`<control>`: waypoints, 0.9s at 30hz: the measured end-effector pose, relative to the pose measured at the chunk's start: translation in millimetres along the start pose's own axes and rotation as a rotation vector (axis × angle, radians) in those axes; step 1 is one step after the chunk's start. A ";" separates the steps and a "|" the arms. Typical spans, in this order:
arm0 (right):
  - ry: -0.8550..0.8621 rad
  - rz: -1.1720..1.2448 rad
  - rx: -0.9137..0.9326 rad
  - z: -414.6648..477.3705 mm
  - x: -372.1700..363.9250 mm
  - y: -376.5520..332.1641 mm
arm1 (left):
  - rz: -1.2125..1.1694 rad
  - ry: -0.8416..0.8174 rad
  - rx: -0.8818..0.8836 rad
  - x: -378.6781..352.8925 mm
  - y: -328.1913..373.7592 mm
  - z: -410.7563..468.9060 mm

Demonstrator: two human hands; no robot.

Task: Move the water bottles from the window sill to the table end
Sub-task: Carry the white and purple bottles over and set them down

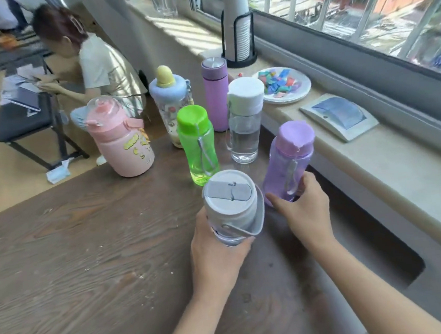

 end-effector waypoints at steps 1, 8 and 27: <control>-0.002 -0.001 0.006 -7.1 -1.4 -3.5 | -0.008 0.016 -0.002 8.7 -1.3 -2.4; -0.224 0.009 0.105 -100.9 -54.3 -66.0 | 0.047 0.200 0.002 135.1 -16.6 -18.8; -0.733 0.073 0.467 -393.9 -375.5 -372.3 | 0.202 0.788 0.072 664.0 -101.3 -123.8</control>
Point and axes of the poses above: each hand's wrist, its own z-axis towards the middle knuckle, its own x-axis out of the back of the hand, y = z × x, the point moved 10 cm from there along z, towards the middle knuckle, and after that the axes turned 14 degrees about -z, right-handed, at the moved point
